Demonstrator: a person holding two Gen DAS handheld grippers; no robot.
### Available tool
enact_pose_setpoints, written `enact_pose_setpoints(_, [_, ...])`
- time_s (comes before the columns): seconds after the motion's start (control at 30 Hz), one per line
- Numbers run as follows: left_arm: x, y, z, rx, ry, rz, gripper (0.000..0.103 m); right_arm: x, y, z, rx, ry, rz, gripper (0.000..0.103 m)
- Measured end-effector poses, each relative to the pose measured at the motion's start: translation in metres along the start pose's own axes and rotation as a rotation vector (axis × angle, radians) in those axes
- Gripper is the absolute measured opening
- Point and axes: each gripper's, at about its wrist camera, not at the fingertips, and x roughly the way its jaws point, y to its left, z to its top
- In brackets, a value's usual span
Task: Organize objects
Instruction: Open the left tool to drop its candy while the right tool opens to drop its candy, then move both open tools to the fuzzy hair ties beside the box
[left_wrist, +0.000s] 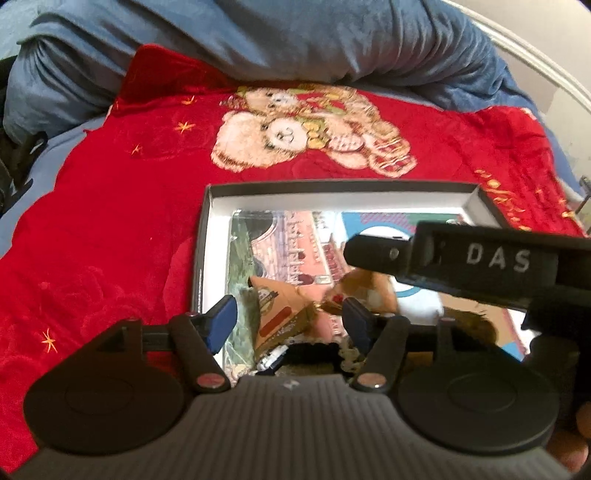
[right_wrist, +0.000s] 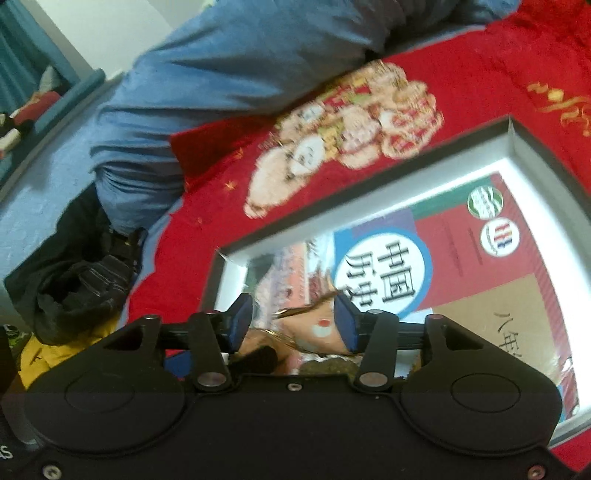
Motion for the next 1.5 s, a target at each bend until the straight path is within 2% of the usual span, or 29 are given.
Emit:
enact_pose_setpoints(0.17, [-0.029, 0.002, 0.004, 0.0, -0.079, -0.036, 0.086, -0.035, 0.009, 0.007, 0.002, -0.078, 0.033, 0.063])
enact_pose_setpoints(0.3, [-0.058, 0.005, 0.004, 0.006, -0.147, -0.083, 0.09, -0.071, 0.012, 0.008, 0.011, -0.147, 0.055, 0.075])
enact_pose_setpoints(0.43, [-0.088, 0.005, -0.001, 0.044, -0.201, -0.102, 0.094, -0.11, 0.016, 0.005, 0.019, -0.221, 0.068, 0.082])
enact_pose_setpoints(0.5, [-0.101, 0.004, -0.005, 0.063, -0.224, -0.101, 0.095, -0.129, 0.019, 0.003, 0.022, -0.251, 0.064, 0.092])
enact_pose_setpoints(0.63, [-0.125, 0.004, -0.009, 0.109, -0.267, -0.09, 0.097, -0.163, 0.028, -0.008, -0.012, -0.293, 0.033, 0.096])
enact_pose_setpoints(0.7, [-0.135, 0.005, -0.011, 0.11, -0.278, -0.092, 0.098, -0.179, 0.033, -0.016, -0.043, -0.312, 0.013, 0.101])
enact_pose_setpoints(0.8, [-0.149, 0.009, -0.018, 0.104, -0.293, -0.094, 0.1, -0.2, 0.035, -0.034, -0.059, -0.335, 0.001, 0.103])
enact_pose_setpoints(0.97, [-0.162, 0.012, -0.044, 0.133, -0.273, -0.07, 0.102, -0.213, 0.032, -0.061, -0.027, -0.321, -0.018, 0.103])
enact_pose_setpoints(1.2, [-0.153, 0.008, -0.079, 0.1, -0.142, -0.063, 0.102, -0.207, 0.019, -0.106, 0.065, -0.227, -0.039, 0.103])
enact_pose_setpoints(1.27, [-0.145, 0.001, -0.087, 0.138, -0.093, -0.061, 0.102, -0.202, 0.017, -0.119, 0.074, -0.19, -0.056, 0.103])
enact_pose_setpoints(1.37, [-0.128, -0.012, -0.098, 0.199, -0.032, -0.023, 0.099, -0.191, 0.013, -0.131, 0.092, -0.133, -0.096, 0.103])
enact_pose_setpoints(1.43, [-0.115, -0.018, -0.103, 0.223, 0.005, 0.006, 0.098, -0.18, 0.009, -0.135, 0.114, -0.095, -0.093, 0.103])
enact_pose_setpoints(1.5, [-0.106, -0.019, -0.108, 0.24, 0.02, 0.037, 0.097, -0.168, 0.005, -0.135, 0.13, -0.054, -0.091, 0.096])
